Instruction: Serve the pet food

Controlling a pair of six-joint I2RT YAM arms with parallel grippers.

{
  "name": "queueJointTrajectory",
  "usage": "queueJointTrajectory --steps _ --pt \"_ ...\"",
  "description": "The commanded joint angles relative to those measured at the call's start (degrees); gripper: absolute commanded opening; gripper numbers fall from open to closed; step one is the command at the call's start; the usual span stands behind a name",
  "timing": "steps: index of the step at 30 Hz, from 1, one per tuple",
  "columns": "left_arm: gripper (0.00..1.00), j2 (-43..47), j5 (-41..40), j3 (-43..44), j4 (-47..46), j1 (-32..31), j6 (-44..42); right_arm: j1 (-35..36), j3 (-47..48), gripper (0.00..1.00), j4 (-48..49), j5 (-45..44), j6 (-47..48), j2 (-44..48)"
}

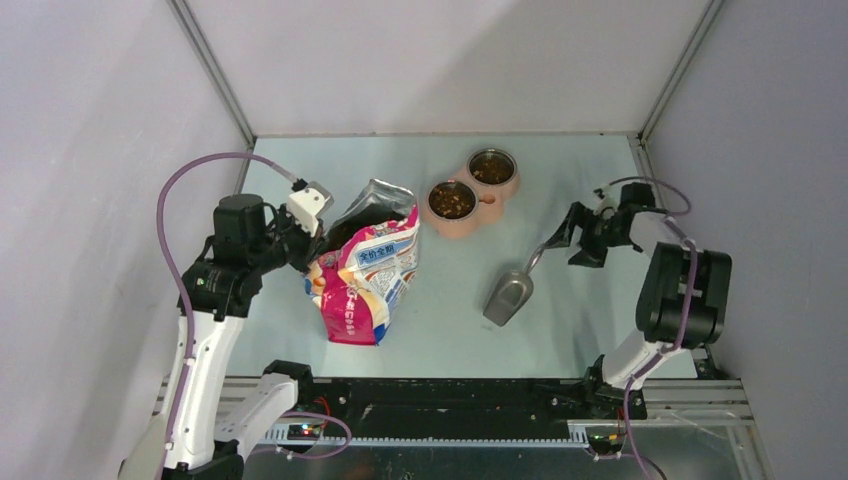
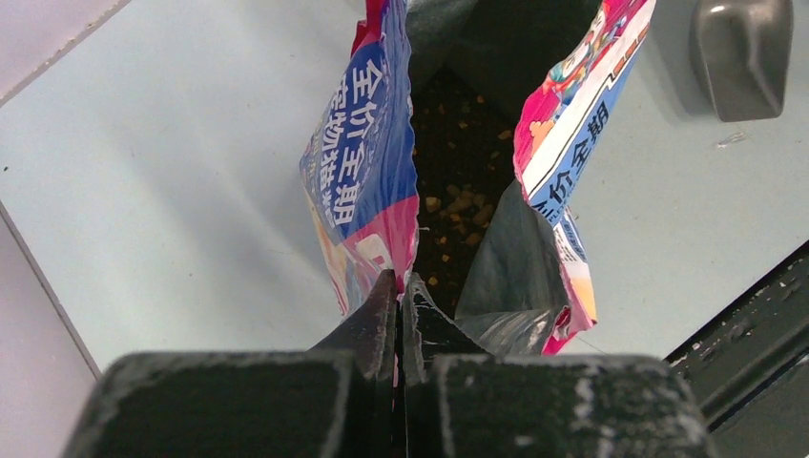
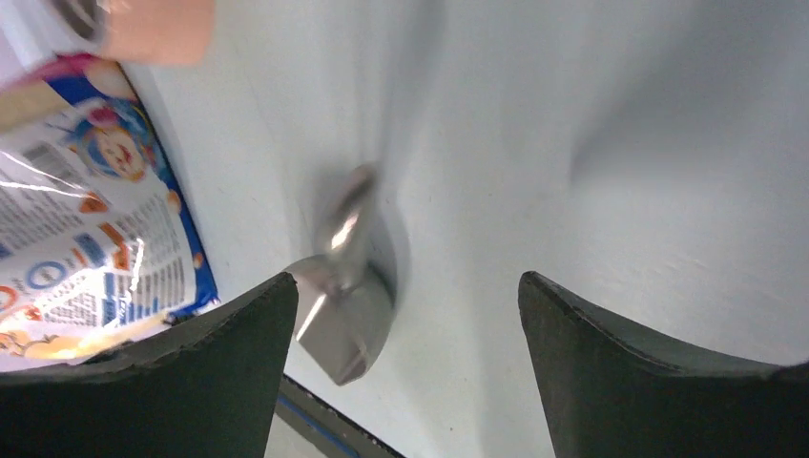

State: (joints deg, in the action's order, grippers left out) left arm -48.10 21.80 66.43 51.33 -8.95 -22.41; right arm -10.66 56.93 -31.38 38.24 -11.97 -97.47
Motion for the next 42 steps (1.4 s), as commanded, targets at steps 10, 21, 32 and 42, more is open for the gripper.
queueJointTrajectory --steps 10,21,32,42 --pt "0.52 -1.4 5.7 5.6 -4.0 0.2 15.3 -6.1 7.2 1.0 4.6 3.2 7.4 27.5" --pt "0.8 14.2 -4.2 4.2 -8.0 0.2 16.9 15.6 18.1 0.85 2.5 -6.6 21.4 27.0" --pt "0.75 34.6 8.1 -10.5 2.6 0.2 5.1 39.1 36.0 0.84 2.7 -13.7 22.6 16.8" --pt "0.78 34.7 1.5 -25.0 -14.0 0.2 15.1 50.7 52.0 0.8 8.4 -24.6 18.7 -4.0"
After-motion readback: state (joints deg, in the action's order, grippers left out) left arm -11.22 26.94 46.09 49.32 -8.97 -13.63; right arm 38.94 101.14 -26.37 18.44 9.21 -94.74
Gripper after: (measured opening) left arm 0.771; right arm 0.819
